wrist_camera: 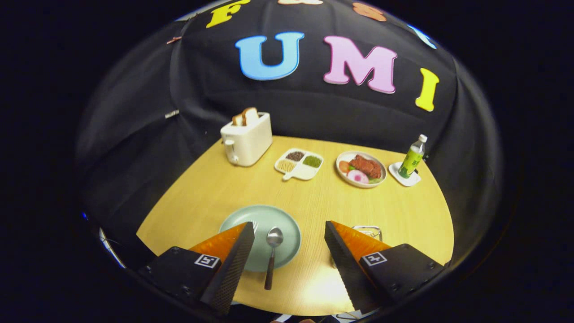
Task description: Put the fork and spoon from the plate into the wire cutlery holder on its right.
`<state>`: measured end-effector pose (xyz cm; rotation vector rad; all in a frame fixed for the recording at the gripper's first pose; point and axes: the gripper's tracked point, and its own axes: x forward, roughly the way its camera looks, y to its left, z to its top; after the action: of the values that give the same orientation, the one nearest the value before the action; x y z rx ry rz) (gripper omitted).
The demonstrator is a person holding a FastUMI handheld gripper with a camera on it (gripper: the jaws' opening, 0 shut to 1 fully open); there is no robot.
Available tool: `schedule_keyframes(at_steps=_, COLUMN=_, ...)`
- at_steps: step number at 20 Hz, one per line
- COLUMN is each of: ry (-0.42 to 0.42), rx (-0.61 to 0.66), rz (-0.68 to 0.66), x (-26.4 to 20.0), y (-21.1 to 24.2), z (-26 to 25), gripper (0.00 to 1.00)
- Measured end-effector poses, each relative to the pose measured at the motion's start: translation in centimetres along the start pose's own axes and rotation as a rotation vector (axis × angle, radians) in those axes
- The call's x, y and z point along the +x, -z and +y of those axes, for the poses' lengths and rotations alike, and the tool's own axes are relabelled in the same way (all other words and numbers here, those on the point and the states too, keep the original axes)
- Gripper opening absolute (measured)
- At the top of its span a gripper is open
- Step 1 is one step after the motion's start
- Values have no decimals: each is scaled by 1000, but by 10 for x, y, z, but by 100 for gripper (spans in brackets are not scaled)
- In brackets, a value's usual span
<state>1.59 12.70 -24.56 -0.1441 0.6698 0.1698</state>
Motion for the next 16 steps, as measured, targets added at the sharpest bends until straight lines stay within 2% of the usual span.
schedule_keyframes(at_steps=2, ry=-18, rx=-54, rz=83, x=17, y=23, z=9, gripper=99)
schedule_keyframes(at_steps=6, ry=-50, rx=-73, rz=231, x=51, y=61, z=22, gripper=98)
schedule_keyframes(at_steps=11, ry=-59, rx=-140, rz=335, x=83, y=87, z=29, gripper=94)
schedule_keyframes(at_steps=13, ry=-63, rx=-128, rz=394, x=87, y=102, z=35, gripper=93)
schedule_keyframes(at_steps=15, ry=-62, rx=-107, rz=453, x=91, y=116, z=36, gripper=86)
schedule_keyframes(at_steps=16, ry=-62, rx=-102, rz=475, x=94, y=121, z=38, gripper=80)
